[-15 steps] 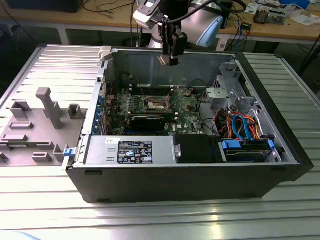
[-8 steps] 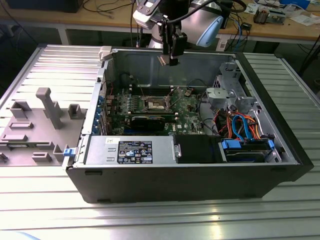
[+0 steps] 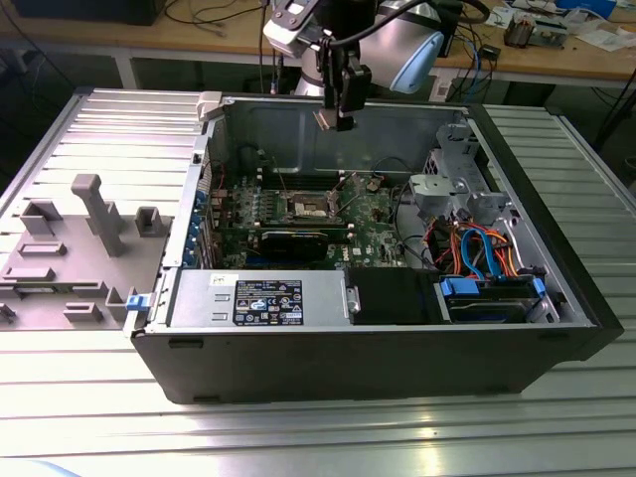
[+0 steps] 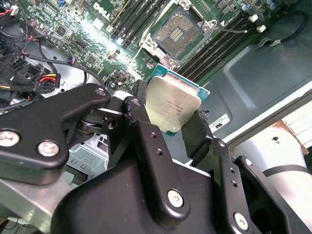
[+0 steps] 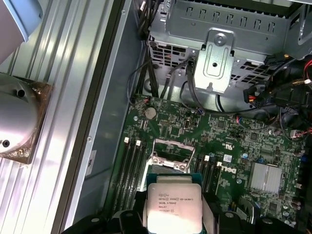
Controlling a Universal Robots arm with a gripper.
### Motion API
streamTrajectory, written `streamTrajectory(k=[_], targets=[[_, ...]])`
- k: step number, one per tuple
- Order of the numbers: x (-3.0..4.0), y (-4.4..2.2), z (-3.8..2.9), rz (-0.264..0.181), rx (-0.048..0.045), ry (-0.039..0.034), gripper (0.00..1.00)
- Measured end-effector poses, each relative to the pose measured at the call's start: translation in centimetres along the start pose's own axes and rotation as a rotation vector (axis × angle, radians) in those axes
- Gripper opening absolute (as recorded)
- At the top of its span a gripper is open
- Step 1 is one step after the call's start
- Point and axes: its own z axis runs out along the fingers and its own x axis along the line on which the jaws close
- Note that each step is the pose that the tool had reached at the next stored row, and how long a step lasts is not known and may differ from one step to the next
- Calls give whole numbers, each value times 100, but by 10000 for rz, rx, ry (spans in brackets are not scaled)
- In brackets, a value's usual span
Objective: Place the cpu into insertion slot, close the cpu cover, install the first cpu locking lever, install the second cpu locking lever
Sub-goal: 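Place the cpu into insertion slot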
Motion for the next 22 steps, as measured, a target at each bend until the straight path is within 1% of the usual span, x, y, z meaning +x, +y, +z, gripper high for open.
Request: streamTrajectory(k=[4, 7, 22], targets=[[0, -1, 4, 253, -4, -23, 53], [0, -1, 9, 357, -6, -31, 53], [-1, -4, 44, 395, -7, -36, 53]])
